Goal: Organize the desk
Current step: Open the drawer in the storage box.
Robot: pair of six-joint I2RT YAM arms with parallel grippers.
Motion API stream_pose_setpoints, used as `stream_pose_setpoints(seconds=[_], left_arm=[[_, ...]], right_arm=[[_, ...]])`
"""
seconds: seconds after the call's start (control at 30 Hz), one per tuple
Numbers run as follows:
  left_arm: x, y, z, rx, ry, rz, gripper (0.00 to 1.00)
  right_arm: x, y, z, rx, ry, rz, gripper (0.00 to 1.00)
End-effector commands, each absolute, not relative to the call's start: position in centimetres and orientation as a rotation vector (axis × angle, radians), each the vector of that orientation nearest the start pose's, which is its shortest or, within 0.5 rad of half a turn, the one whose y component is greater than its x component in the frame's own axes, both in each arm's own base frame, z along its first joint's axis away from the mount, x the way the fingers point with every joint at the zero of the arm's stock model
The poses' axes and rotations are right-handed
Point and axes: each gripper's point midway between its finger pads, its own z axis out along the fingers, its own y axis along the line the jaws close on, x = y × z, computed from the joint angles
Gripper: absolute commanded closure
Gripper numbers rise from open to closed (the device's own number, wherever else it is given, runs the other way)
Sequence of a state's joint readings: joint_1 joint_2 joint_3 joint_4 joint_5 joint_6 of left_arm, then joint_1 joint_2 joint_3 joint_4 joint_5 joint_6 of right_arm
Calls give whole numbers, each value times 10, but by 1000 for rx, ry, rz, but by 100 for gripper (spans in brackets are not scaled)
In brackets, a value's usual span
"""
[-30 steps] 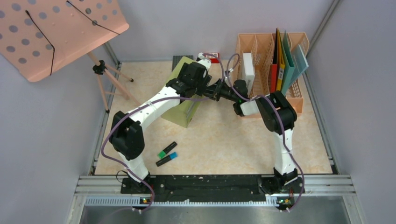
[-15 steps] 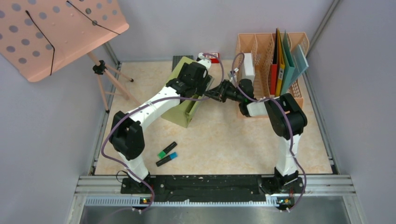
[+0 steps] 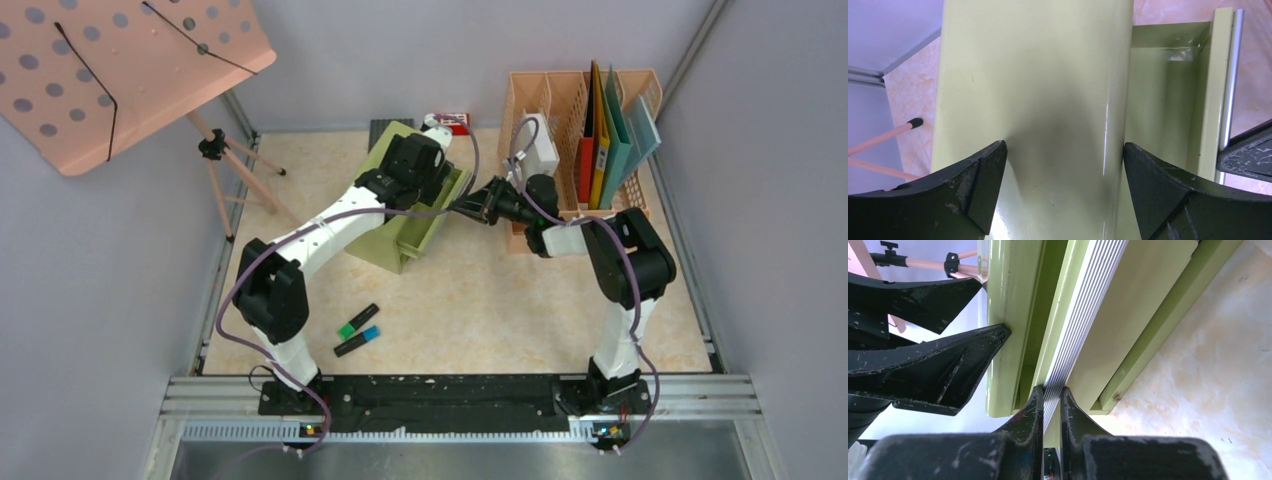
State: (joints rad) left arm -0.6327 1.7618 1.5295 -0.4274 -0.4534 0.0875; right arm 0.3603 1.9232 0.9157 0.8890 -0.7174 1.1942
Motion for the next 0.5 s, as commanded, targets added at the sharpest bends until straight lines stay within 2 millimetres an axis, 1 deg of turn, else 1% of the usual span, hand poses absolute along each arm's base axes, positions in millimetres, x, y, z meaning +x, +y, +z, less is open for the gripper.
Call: stream_pose_setpoints(seconds=[0.0, 0.23, 0.27, 0.33, 0.47], left_arm=[[412, -187, 144, 581, 2290, 271, 10], [410, -186, 146, 591, 2284, 270, 10], [410, -187, 146, 593, 2283, 263, 10], [410, -189, 146, 600, 2285, 254, 10], [410, -192, 150, 606, 2281, 231, 9]], right_arm=[[369, 300, 219, -96, 1768, 1711, 100], [365, 292, 220, -119, 1769, 1677, 100], [366, 292, 219, -118, 1772, 1671, 98], [367, 292, 217, -123, 1779, 1659, 87], [370, 292, 212, -141, 1800, 1622, 61]])
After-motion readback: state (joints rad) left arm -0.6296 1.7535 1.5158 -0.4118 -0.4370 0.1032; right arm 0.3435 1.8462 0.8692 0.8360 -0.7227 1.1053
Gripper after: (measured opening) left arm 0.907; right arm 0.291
